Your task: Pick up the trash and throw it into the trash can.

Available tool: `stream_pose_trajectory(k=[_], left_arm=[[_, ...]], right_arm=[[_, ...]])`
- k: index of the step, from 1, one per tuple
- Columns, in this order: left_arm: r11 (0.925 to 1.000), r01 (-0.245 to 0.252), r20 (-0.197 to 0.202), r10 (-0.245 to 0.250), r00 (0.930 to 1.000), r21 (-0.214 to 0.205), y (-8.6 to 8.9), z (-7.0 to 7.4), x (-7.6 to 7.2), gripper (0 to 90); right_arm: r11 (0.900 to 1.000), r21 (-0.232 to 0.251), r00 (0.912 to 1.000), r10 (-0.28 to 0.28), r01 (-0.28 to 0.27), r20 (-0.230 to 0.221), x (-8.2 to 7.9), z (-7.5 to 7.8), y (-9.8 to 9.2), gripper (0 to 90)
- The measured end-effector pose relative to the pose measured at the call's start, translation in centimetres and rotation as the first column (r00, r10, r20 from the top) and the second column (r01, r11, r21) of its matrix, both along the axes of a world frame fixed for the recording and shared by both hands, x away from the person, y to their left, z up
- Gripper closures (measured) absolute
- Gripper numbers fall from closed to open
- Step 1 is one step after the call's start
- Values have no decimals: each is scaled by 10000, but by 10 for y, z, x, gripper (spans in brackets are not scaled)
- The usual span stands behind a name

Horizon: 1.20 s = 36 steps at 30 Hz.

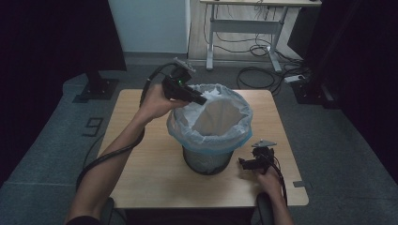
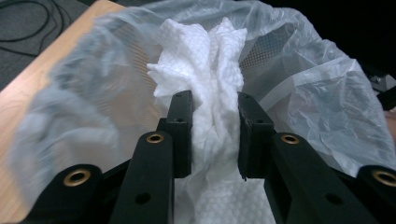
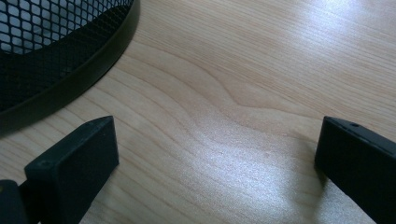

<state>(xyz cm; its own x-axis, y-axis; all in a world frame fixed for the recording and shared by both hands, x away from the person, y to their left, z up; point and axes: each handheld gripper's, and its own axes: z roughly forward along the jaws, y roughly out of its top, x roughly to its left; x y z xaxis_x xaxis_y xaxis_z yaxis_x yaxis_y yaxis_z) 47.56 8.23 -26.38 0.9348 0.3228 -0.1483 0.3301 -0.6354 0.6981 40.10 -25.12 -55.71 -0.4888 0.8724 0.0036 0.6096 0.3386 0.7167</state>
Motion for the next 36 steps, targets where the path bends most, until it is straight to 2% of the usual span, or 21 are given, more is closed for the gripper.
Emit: stream_pose_trajectory(k=[5,9,10,12,13,16,18,21,25,26,30,34,36], left_arm=[[9991,284,-87,-282,9996,302,-17,-11,0,689],[9977,371,-116,-365,9993,565,-24,-17,-1,675],[9960,346,-72,-342,9994,827,-27,-18,-1,667],[9962,384,-13,-384,9993,787,-27,-17,-2,656],[9962,384,-13,-384,9993,787,-27,-17,-2,641],[9933,440,236,-468,9986,1064,-29,-17,-4,522],[9942,461,385,-501,9980,971,-29,-16,-5,428],[9957,394,469,-434,9980,838,-28,-15,-6,333],[9971,302,572,-342,9978,705,-26,-13,-6,263],[9978,216,658,-257,9975,621,-24,-10,-6,221],[9983,108,818,-155,9965,577,-18,-7,-8,150],[9986,32,890,-78,9960,526,-12,-4,-9,135],[9994,-112,914,81,9958,334,-4,-1,-9,120]], right_arm=[[10000,1,10000,5,-5,-2,0,0,0,0],[10000,2,10000,9,-9,-5,0,0,0,0],[10000,10,10000,23,-23,-8,0,0,0,0],[10000,11,10000,22,-22,-8,0,0,0,0],[10000,11,10000,22,-22,-8,0,0,0,0],[10000,12,10000,24,-24,-8,0,0,0,0],[10000,10,10000,23,-23,-8,0,0,0,0],[10000,13,10000,20,-20,-8,0,0,0,0],[10000,12,10000,22,-22,-9,0,0,0,0],[10000,14,10000,21,-21,-8,0,0,0,0],[10000,10,10000,27,-27,-9,0,0,0,0],[10000,11,10000,26,-26,-6,0,0,0,0],[10000,10,10000,27,-27,-8,0,0,0,0]])
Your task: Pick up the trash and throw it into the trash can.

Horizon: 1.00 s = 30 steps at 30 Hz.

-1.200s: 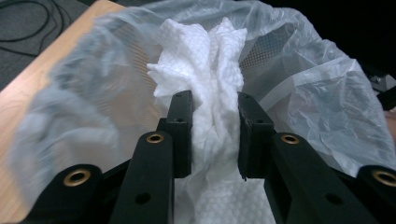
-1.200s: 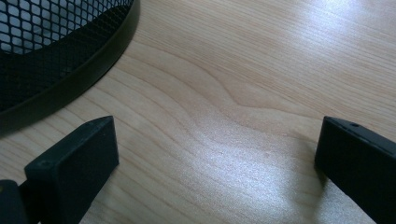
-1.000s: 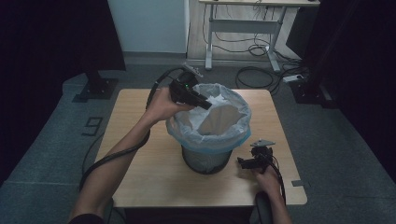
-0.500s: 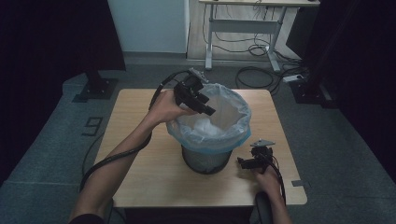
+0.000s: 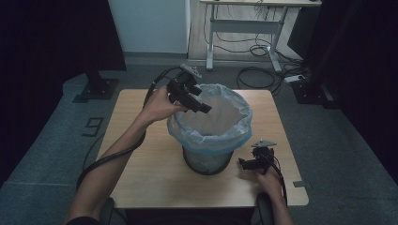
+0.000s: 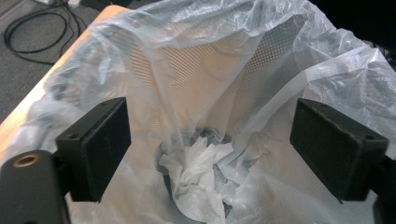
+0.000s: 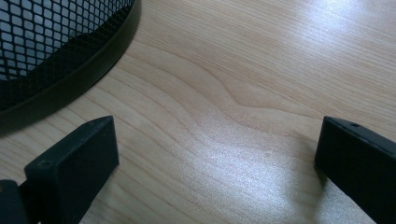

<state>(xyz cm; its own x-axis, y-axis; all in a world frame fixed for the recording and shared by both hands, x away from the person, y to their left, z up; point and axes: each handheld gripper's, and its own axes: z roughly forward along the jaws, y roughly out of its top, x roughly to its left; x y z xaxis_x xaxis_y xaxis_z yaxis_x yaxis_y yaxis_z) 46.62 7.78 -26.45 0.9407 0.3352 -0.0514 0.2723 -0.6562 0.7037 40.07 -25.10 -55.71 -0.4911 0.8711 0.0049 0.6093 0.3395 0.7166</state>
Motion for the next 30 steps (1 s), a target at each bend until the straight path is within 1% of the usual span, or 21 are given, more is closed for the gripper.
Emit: stream_pose_trajectory(k=[7,8,9,10,14,15,16,17,19,22,27,28,29,30], left_arm=[[9993,-385,307,385,9988,-8,16,3,-1,36],[9993,-385,307,385,9988,-8,16,3,-1,29],[9986,-528,329,530,9981,-76,22,4,-1,22],[9986,-528,329,530,9981,-76,22,4,-1,18],[9963,-849,406,855,9955,-152,36,3,0,0],[9963,-849,406,855,9955,-152,36,3,0,0],[9950,-978,435,986,9942,-183,42,3,1,0],[9945,-1028,446,1036,9936,-196,45,2,1,0],[9928,-1180,444,1189,9919,-222,52,1,1,0],[9900,-1391,287,1397,9898,-232,65,-1,2,0],[9841,-1757,205,1763,9841,-278,84,-3,3,0],[9841,-1757,205,1763,9841,-278,84,-3,3,0],[9813,-1907,204,1913,9813,-279,93,-3,2,0],[9813,-1907,204,1913,9813,-279,93,-3,2,0]], right_arm=[[10000,1,10000,-4,4,-1,0,0,0,0],[10000,-8,10000,-3,3,3,0,0,0,0],[10000,-7,10000,-5,5,4,0,0,0,0],[10000,-7,10000,-5,5,4,0,0,0,0],[10000,0,10000,-2,2,0,0,0,0,0],[10000,0,10000,-2,2,0,0,0,0,0],[10000,-2,10000,3,-3,1,0,0,0,0],[10000,-1,10000,0,0,1,0,0,0,0],[10000,1,10000,-1,1,1,0,0,0,0],[10000,-8,10000,-5,5,5,0,0,0,0],[10000,-1,10000,2,-2,0,0,0,0,0],[10000,0,10000,1,-1,0,0,0,0,0],[10000,-9,10000,-4,4,5,0,0,0,0],[10000,-8,10000,-5,5,3,0,0,0,0]])
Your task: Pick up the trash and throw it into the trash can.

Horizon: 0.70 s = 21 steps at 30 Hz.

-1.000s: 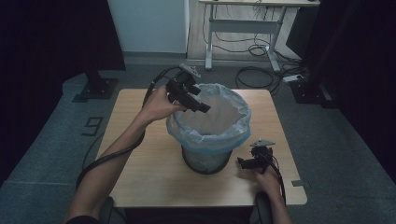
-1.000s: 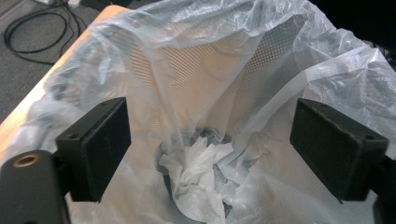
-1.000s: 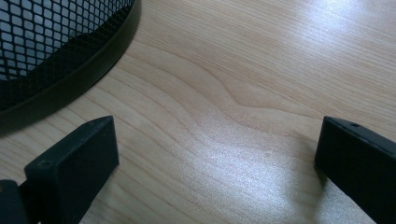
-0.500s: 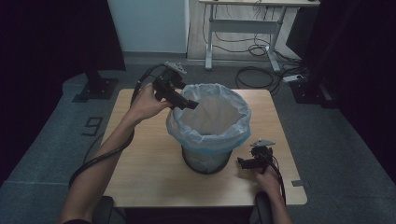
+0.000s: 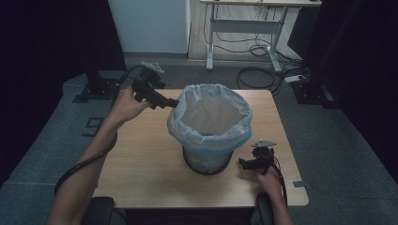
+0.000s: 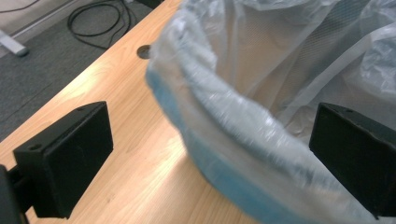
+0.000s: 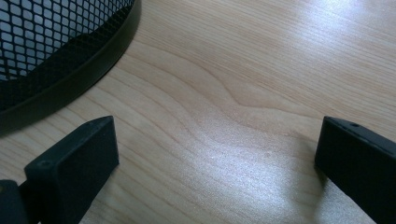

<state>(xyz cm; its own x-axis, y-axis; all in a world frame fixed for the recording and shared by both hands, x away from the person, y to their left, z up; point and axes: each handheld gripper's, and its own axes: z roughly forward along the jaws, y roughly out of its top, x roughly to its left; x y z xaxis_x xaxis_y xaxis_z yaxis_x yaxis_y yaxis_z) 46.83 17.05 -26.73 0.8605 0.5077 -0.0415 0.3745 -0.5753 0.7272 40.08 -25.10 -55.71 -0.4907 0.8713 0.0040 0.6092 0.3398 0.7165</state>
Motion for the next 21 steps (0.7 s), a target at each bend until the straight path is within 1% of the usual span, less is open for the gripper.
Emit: stream_pose_trajectory(k=[1,3,4,6,7,9,10,11,16,21], left_arm=[[9999,-119,21,119,9999,-21,6,0,-1,0],[9996,-274,35,274,9996,-39,14,0,-1,0],[9996,-274,35,274,9996,-39,14,0,-1,0],[9990,-454,58,454,9990,-39,24,0,-3,0],[9990,-454,58,454,9990,-39,24,0,-3,0],[9981,-609,92,609,9981,5,34,-1,-3,0],[9981,-609,92,609,9981,5,34,-1,-3,0],[9972,-744,129,744,9971,13,41,-3,-4,0],[9944,-1051,171,1053,9943,-84,60,-6,-5,0],[9909,-1348,254,1349,9905,-59,76,-9,-7,0]], right_arm=[[10000,-1,10000,0,0,-1,0,0,0,0],[10000,0,10000,1,-1,-2,0,0,0,0],[10000,0,10000,1,-1,-2,0,0,0,0],[10000,1,10000,-1,1,0,0,0,0,0],[10000,1,10000,-1,1,0,0,0,0,0],[10000,0,10000,1,-1,1,0,0,0,0],[10000,8,10000,1,-1,-3,0,0,0,0],[10000,8,10000,3,-3,-3,0,0,0,0],[10000,-3,10000,-2,2,3,0,0,0,0],[10000,-2,10000,-3,3,1,0,0,0,0]])
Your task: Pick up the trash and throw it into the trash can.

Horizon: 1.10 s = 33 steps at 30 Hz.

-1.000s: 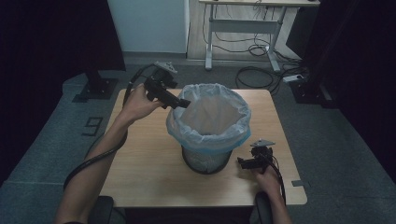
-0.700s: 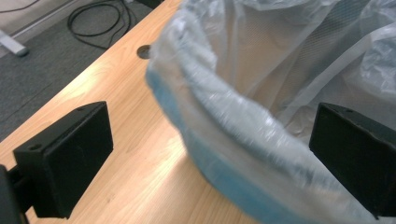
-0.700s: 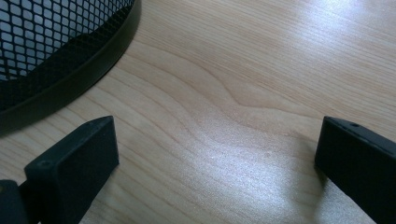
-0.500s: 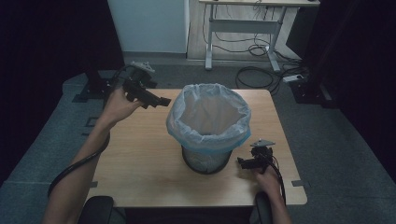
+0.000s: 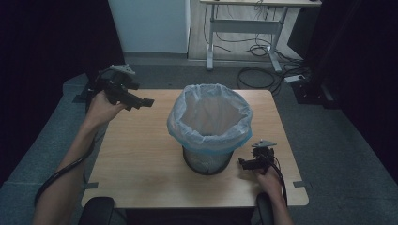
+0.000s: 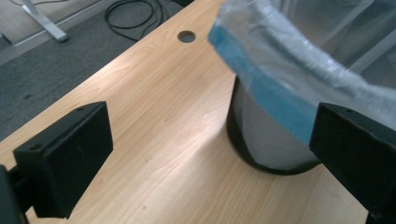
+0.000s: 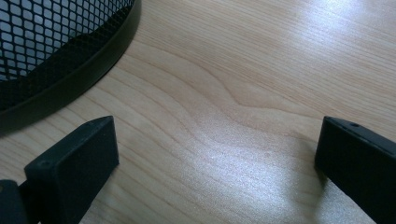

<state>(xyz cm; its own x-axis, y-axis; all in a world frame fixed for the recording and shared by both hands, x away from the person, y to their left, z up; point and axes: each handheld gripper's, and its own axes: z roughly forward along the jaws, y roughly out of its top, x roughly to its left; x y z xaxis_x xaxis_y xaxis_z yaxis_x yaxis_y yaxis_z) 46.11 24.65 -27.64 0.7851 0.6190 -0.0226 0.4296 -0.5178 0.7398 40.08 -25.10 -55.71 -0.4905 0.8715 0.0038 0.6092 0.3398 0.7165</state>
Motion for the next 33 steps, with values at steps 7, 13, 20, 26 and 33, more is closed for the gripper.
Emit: stream_pose_trajectory(k=[7,13,20,26,33], left_arm=[[9993,-364,93,364,9993,-23,23,-7,-4,0],[9981,-610,-5,610,9981,-126,37,-16,-6,0],[9953,-941,-7,941,9956,-211,51,-28,-7,0],[9925,-1144,-160,1138,9934,-440,62,-45,-9,0],[9884,-1368,-187,1359,9905,-656,74,-71,-10,0]], right_arm=[[10000,-1,10000,3,-3,3,0,0,0,0],[10000,0,10000,4,-4,2,0,0,0,0],[10000,-1,10000,-6,6,4,0,0,0,0],[10000,-2,10000,-3,3,6,0,0,0,0],[10000,-1,10000,-5,5,4,0,0,0,0]])
